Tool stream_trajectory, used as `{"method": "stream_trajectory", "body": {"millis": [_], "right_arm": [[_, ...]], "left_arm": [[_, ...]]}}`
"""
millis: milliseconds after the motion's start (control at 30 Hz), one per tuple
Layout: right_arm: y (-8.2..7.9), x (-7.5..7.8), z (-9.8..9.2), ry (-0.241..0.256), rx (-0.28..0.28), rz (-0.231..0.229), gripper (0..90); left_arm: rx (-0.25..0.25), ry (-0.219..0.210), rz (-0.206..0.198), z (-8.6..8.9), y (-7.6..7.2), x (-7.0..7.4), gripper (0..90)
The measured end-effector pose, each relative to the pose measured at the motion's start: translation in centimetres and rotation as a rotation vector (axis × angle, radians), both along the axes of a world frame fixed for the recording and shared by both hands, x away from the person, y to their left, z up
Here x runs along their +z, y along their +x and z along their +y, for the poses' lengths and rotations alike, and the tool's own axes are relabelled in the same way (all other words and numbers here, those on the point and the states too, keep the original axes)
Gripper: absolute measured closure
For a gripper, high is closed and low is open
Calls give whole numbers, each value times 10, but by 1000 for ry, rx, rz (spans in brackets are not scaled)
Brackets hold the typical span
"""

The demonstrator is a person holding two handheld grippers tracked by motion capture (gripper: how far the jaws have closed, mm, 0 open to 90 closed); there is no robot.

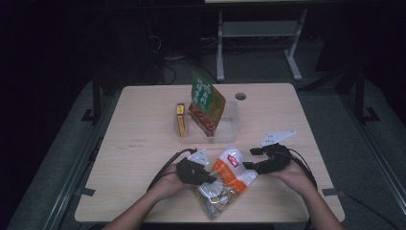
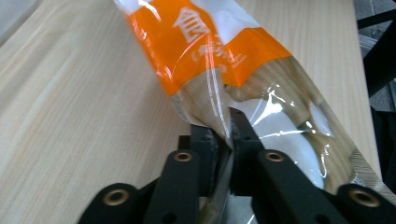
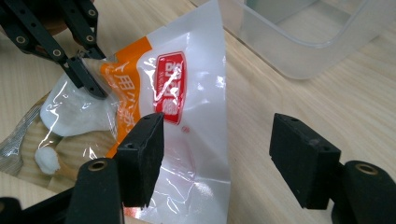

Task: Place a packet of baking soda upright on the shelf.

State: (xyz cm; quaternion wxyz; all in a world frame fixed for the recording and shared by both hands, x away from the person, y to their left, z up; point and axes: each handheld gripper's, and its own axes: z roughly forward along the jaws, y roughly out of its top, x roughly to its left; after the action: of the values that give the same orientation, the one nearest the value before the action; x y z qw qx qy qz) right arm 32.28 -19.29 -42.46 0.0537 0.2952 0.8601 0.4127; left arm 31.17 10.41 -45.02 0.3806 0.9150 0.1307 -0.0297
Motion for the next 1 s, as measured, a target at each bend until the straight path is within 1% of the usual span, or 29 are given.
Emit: {"method": "stream_trajectory", "body": {"millis": [100,167,200,233,300,333,433,500,533,567,600,633,700,767,800,833,867,900,933,1000], "right_arm": [[0,0,-1,7,4,7,348],[0,0,-1,12,12,13,342],[0,0,-2,20,18,16,339],[0,0,-2,28,20,24,338],[0,1,-4,40,35,28,328],[0,1,-4,45,39,29,326],[-1,1,-5,68,57,33,320],[-1,2,-5,90,74,38,320],[-1,3,-5,105,83,39,320],[-2,4,-6,116,94,40,320],[-2,4,-5,123,106,42,320],[-3,5,-5,130,114,43,320],[-4,7,-3,150,141,47,323],[-4,9,-1,169,164,49,334],[-5,10,1,190,180,53,344],[-5,10,2,203,192,57,362],[-5,12,5,216,212,64,383],[-5,13,8,218,228,70,393],[-6,14,10,216,240,66,413],[-6,17,15,217,263,70,482]], "left_arm": [[-10,-23,1,1,0,2,888],[-15,-33,4,3,0,4,893],[-22,-36,5,3,0,5,894],[-18,-45,11,4,-1,5,895],[-26,-54,7,5,-1,8,896],[-28,-65,6,5,-1,9,896],[-46,-81,-13,7,-4,15,897],[-54,-89,-29,9,-5,19,897],[-54,-100,-38,10,-5,21,897],[-64,-103,-49,12,-5,24,897],[-65,-111,-50,14,-6,26,897],[-68,-118,-59,15,-6,28,897],[-74,-112,-82,19,-7,31,897],[-73,-128,-78,22,-7,33,897],[-80,-122,-92,23,-6,34,897],[-86,-130,-88,25,-7,36,897],[-89,-138,-92,26,-7,37,897],[-94,-140,-96,27,-7,38,897],[-95,-141,-102,28,-8,39,897],[-98,-146,-107,29,-9,40,897]]}}
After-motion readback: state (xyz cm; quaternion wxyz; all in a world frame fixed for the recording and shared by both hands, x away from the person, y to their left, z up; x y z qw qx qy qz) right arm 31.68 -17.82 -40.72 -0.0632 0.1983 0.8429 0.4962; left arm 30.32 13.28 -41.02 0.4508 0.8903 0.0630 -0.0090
